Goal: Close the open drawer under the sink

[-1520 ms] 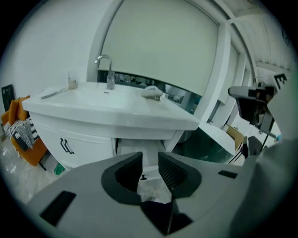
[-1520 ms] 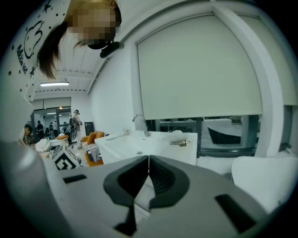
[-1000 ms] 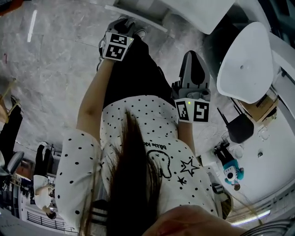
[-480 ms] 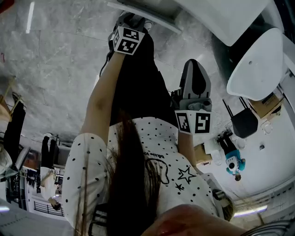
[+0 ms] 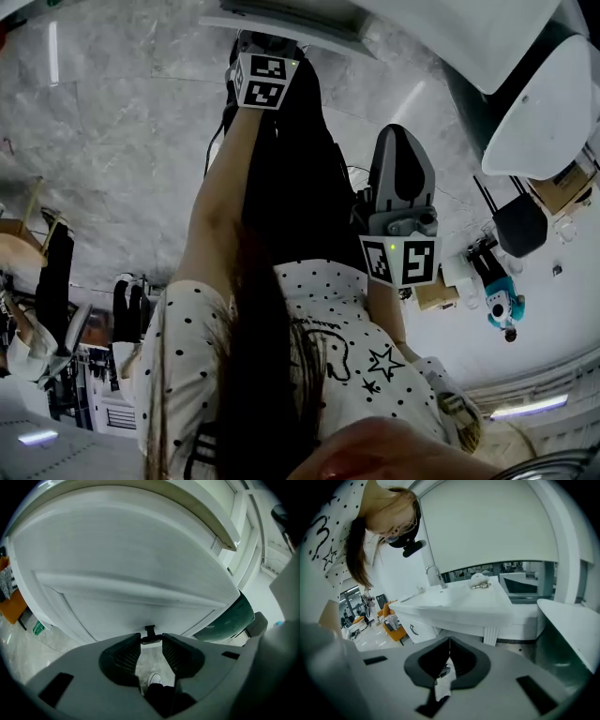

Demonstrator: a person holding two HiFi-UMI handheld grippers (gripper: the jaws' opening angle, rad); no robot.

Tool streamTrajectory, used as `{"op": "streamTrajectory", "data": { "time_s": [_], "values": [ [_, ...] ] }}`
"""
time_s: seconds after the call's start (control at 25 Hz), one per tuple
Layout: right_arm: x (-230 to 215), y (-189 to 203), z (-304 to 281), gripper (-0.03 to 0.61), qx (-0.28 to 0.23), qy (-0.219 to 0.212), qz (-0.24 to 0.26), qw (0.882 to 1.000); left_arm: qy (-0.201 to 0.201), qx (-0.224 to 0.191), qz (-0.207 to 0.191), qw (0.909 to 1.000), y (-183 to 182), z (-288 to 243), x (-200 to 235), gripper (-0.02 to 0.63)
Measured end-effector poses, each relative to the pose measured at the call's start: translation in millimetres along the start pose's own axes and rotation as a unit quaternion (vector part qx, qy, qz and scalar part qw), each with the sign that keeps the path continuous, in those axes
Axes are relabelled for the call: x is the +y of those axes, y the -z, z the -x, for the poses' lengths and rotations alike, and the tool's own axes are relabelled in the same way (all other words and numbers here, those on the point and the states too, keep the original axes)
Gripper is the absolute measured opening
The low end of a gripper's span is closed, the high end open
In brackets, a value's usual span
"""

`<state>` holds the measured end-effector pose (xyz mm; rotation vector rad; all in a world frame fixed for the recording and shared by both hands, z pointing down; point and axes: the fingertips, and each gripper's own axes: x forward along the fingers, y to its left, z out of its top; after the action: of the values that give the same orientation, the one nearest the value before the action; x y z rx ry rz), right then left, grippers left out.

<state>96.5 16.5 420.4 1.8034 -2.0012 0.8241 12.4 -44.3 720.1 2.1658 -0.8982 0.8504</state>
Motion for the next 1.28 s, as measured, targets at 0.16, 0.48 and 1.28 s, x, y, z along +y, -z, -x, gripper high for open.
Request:
{"op": "streamTrajectory", "data": {
  "time_s": [0.16,0.48,1.28],
  "values": [
    [-2.0,5.8,-2.4,0.014,0.006,0.013,-0.011,1.0,0.014,-0.009,-0.004,0.9999,-0.7,-2.7,0.2,0.143],
    [-10.3,14.4,-4.3,0.012,0.016,0.033,-0.02,0.999,0.013,-0.008,-0.004,0.9999,-2.3,-4.2,-4.6,0.141],
    [-10.6,22.2,-16.9,0.014,0.033,0.046,-0.03,0.998,0.015,-0.009,0.0,0.9998,-7.3,-6.1,0.6,0.14]
  ]
}}
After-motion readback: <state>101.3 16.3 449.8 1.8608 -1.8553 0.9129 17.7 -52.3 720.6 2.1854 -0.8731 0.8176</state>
